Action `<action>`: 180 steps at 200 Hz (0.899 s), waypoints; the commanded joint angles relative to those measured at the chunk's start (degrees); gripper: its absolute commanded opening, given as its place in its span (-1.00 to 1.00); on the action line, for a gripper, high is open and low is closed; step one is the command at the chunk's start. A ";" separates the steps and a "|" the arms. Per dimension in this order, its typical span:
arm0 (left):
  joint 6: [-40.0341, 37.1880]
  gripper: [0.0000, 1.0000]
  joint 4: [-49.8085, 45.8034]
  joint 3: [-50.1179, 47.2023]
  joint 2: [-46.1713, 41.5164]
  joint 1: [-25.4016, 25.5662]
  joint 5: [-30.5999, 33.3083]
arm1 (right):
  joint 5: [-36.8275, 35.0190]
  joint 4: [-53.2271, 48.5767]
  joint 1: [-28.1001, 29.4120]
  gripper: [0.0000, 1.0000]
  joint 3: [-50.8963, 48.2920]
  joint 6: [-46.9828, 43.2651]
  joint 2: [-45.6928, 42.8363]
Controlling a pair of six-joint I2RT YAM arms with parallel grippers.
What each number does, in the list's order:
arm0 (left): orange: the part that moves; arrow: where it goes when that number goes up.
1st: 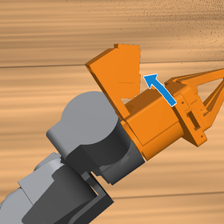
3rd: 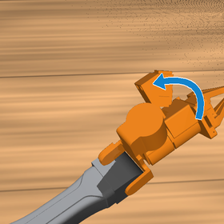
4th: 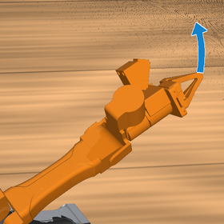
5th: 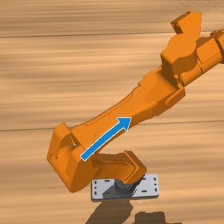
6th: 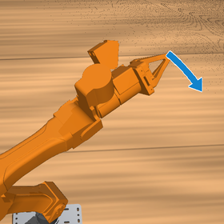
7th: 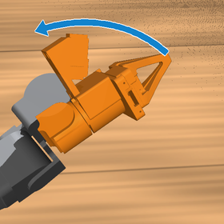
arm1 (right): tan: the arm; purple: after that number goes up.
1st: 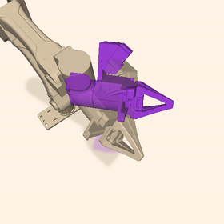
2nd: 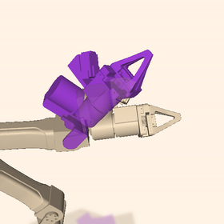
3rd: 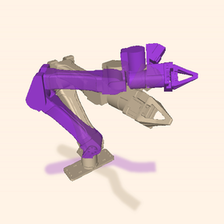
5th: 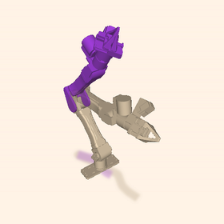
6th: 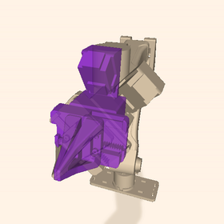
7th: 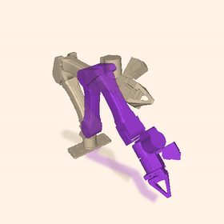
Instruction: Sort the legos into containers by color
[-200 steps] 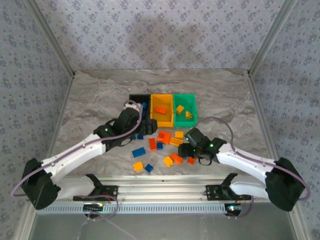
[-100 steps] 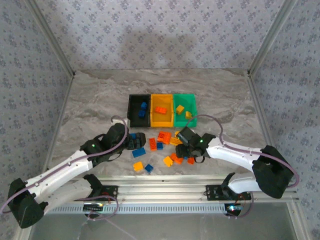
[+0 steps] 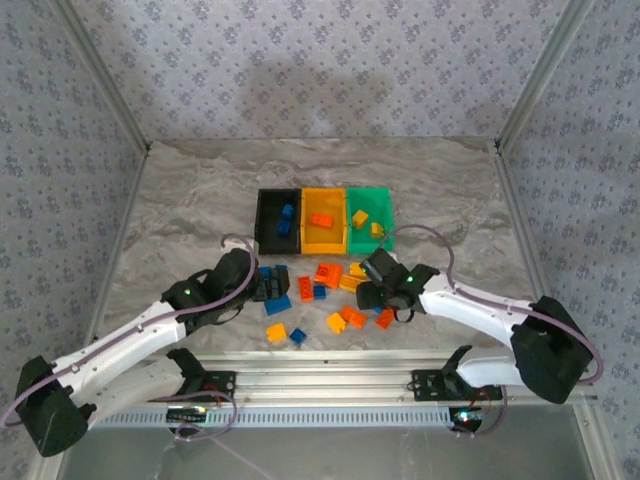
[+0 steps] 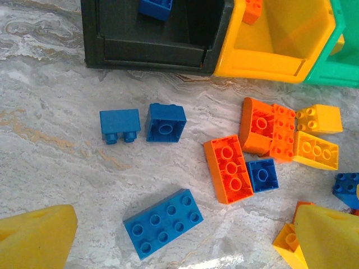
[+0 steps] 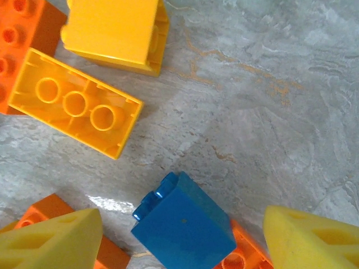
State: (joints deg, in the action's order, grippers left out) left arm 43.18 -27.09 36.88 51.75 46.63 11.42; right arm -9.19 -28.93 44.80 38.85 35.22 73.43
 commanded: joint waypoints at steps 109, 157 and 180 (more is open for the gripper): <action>1.89 1.00 -3.04 -2.23 -4.63 -0.40 4.33 | 1.39 2.69 -1.11 -0.28 0.20 -3.10 1.39; 3.90 0.99 -8.06 -4.39 -9.04 -0.96 7.93 | 2.90 0.61 0.79 -0.31 12.81 -6.33 1.49; 5.70 0.99 -8.51 -6.65 -10.88 -1.75 7.84 | 4.69 2.78 1.69 -0.29 22.93 -7.83 9.25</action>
State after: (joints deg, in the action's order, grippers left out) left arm 46.39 -32.51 32.36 42.63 45.74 17.50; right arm -6.72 -28.08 45.36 52.69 30.28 76.18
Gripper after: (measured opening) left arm 0.996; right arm 0.413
